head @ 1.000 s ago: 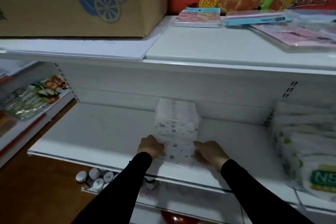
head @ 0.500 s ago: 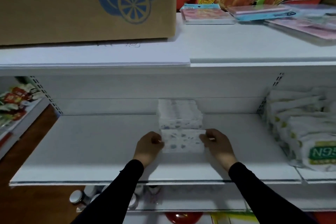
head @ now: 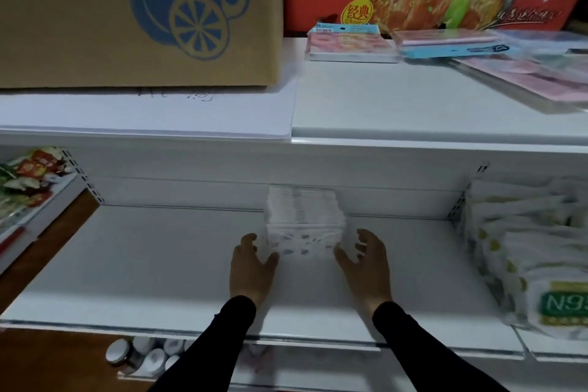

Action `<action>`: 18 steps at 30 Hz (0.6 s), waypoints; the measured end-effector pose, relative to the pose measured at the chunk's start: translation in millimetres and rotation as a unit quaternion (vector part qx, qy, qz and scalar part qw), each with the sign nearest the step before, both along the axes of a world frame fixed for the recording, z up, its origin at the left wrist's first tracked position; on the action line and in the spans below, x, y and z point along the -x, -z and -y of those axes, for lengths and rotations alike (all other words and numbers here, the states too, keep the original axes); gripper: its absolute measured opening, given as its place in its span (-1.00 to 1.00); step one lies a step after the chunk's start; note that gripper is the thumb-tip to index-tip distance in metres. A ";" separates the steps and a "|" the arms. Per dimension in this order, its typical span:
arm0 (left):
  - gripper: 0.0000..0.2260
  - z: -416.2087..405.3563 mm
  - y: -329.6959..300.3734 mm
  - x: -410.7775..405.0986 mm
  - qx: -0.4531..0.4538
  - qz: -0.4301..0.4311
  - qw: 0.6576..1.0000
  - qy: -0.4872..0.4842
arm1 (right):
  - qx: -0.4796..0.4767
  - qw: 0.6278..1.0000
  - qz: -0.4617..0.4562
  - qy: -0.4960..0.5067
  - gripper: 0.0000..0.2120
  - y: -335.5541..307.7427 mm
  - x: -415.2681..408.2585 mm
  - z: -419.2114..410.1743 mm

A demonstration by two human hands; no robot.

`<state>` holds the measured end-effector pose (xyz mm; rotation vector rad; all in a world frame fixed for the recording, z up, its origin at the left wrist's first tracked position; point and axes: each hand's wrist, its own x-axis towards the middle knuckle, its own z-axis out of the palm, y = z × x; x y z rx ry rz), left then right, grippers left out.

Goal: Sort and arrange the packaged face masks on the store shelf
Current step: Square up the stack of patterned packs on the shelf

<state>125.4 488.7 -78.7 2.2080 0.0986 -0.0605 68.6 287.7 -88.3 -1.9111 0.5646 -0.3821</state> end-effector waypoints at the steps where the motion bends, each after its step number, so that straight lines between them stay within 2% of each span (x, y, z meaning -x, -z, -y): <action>1: -0.43 2.8 2.3 -1.5 -0.013 -0.003 1.000 0.010 | 0.012 0.999 -0.030 -0.021 -0.30 1.9 -2.1 0.4; 3: -0.39 8.9 6.4 -6.7 -0.034 -0.006 0.998 0.043 | 0.022 0.995 -0.067 -0.069 -0.13 6.3 -11.8 -1.7; 6: -0.44 17.9 3.9 -17.5 -0.013 -0.011 0.998 0.064 | -0.010 0.994 -0.049 -0.094 -0.10 5.0 -32.8 -7.7; 7: -0.45 20.0 1.0 -20.5 -0.005 -0.007 0.998 0.068 | -0.033 0.994 -0.043 -0.091 -0.14 2.7 -37.7 -9.5; 10: -0.41 21.1 -2.7 -27.9 0.027 -0.017 0.997 0.066 | -0.075 0.994 -0.012 -0.073 -0.44 0.7 -44.9 -17.9; 11: -0.38 19.4 -2.1 -31.2 0.040 -0.025 0.997 0.060 | -0.078 0.995 -0.002 -0.065 -0.46 1.3 -45.6 -22.4; 15: -0.31 10.0 2.9 -43.3 0.063 -0.045 0.995 0.063 | -0.086 0.994 -0.012 -0.064 -0.16 16.0 -45.5 -34.5; 18: -0.32 5.8 4.7 -44.8 0.081 -0.048 0.992 0.082 | -0.080 0.995 -0.024 -0.052 -0.10 3.9 -42.0 -33.2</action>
